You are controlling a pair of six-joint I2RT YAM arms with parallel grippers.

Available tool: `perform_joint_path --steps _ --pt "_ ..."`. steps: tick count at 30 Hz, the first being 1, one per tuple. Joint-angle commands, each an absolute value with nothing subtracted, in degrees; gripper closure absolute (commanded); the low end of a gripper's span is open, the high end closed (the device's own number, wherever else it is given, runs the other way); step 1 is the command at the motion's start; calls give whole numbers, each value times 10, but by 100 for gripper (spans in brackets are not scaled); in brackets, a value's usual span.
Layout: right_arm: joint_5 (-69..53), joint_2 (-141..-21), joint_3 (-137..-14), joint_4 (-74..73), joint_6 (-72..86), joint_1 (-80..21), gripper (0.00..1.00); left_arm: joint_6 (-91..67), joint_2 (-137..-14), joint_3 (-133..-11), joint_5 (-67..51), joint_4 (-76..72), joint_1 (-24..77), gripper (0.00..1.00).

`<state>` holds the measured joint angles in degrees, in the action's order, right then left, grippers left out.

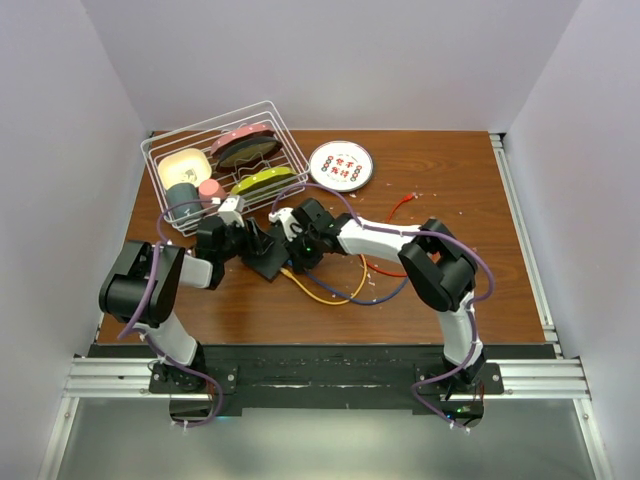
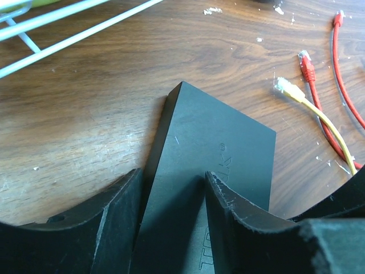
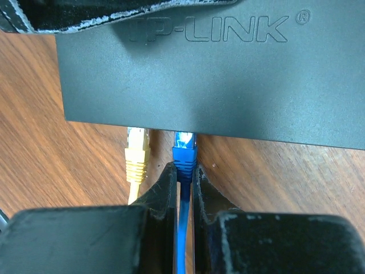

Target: Insert the plug into the switch port

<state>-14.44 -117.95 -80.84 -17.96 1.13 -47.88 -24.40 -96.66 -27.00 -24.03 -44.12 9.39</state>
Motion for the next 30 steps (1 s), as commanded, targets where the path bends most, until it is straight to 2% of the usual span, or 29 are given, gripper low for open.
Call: perform_joint_path --steps 1,11,19,22,30 --pt "-123 -1196 -790 -95 19 -483 100 -276 -962 -265 -372 -455 149 55" --pt "-120 -1204 -812 -85 16 -484 100 -309 -961 -255 -411 -461 200 68" --pt "-112 -1205 -827 -100 13 -484 100 -309 -929 -229 -362 -443 210 69" --pt "-106 -1201 -824 -112 11 -484 100 -301 -913 -230 -332 -416 208 65" --pt "-95 -1182 -809 -156 20 -484 99 -280 -878 -258 -273 -341 180 43"
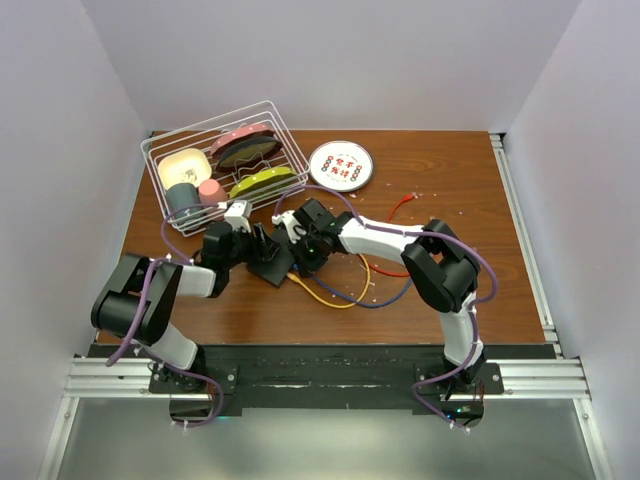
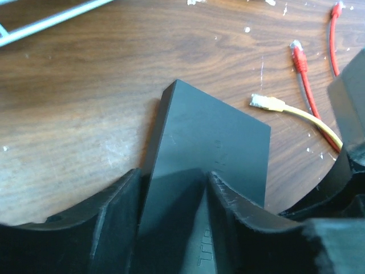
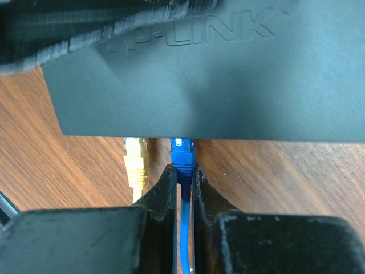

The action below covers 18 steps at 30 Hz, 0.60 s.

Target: Insert the plug into the switch port

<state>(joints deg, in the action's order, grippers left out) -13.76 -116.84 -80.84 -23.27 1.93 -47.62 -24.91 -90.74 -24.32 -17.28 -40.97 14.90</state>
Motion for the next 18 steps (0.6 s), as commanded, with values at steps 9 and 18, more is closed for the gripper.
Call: perform_joint_path --steps 9,18 --pt "-39 -1180 -818 -242 19 -484 92 -267 -830 -294 -204 -251 130 35" --pt "32 -1166 -843 -329 33 -484 55 -256 -772 -317 -145 -192 127 29"
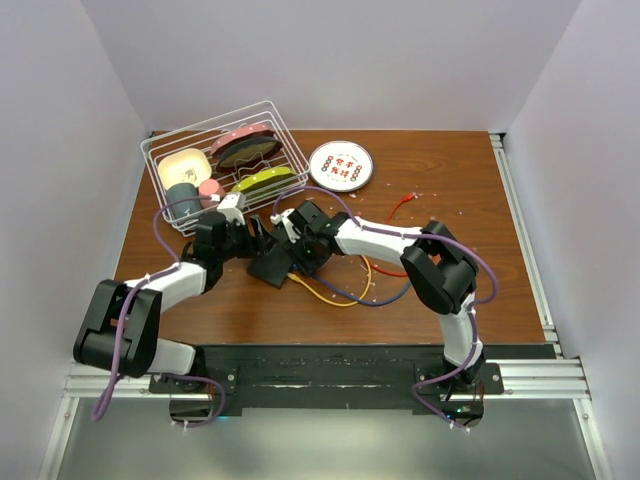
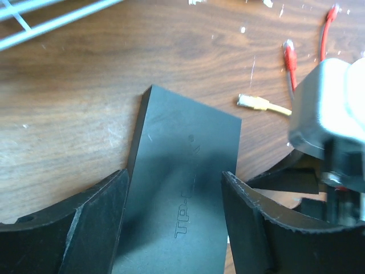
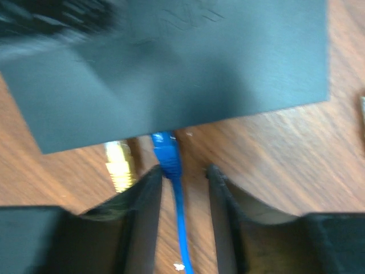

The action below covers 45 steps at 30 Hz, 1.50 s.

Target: Insert the plug into the switch port

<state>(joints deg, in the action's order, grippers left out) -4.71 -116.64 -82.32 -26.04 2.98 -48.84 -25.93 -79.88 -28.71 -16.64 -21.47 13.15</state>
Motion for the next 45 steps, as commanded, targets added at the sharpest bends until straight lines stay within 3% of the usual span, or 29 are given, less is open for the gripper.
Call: perform_joint_path --steps 1,8,12,18,32,37,42,43,45 --pt "42 -1165 -851 -337 38 -484 53 -253 -768 -319 -140 -184 127 28" --pt "80 -1132 -874 -372 43 -485 36 -245 -736 -328 -132 -163 127 28" --pt "92 -1101 -884 -374 38 -484 20 -240 -722 -329 -128 -153 127 28" --pt "154 -1078 -911 -382 37 -482 13 -236 -713 -329 -129 -143 127 27" --pt "117 -1042 -873 -268 129 -337 18 -237 -701 -320 -135 -140 127 27" --pt "122 -1074 -872 -261 152 -315 34 -238 -694 -315 -140 -143 127 27" --pt "114 -1123 -884 -268 163 -309 39 -236 -692 -308 -141 -144 127 27" --pt "113 -1130 -884 -267 165 -309 46 -236 -693 -307 -141 -145 127 27" --pt "113 -1145 -883 -266 170 -307 49 -236 -692 -303 -142 -146 127 27"
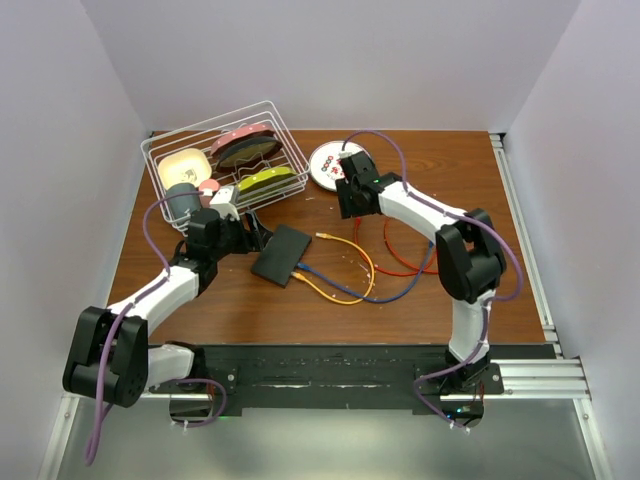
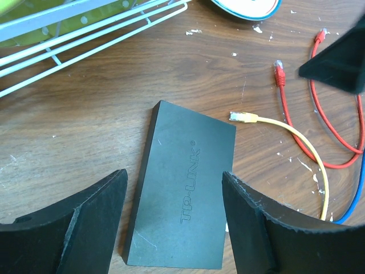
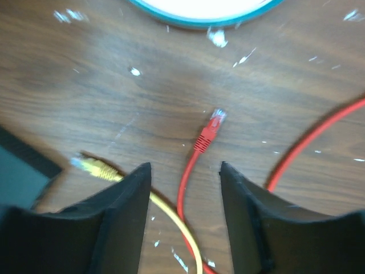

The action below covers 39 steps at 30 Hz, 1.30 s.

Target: Insert the plug into the switch port

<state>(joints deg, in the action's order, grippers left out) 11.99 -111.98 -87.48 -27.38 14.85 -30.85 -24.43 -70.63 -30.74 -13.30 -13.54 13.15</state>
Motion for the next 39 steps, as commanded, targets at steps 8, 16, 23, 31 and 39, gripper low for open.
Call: perform_joint_path --steps 8,16,23,31,39 --pt "120 -1178 -867 -258 181 -305 57 -230 -688 -302 -140 -140 127 27" --pt "123 -1211 -870 -270 188 -302 84 -229 -679 -301 -136 -134 127 27" --pt "129 -1203 -867 -277 187 -301 69 -229 -675 -301 -134 -131 127 27" --pt "122 -1212 -851 -274 191 -301 63 -230 -674 -297 -136 -131 127 27" --pt "62 -1191 -835 -247 169 -292 100 -229 -664 -298 -134 -124 127 27"
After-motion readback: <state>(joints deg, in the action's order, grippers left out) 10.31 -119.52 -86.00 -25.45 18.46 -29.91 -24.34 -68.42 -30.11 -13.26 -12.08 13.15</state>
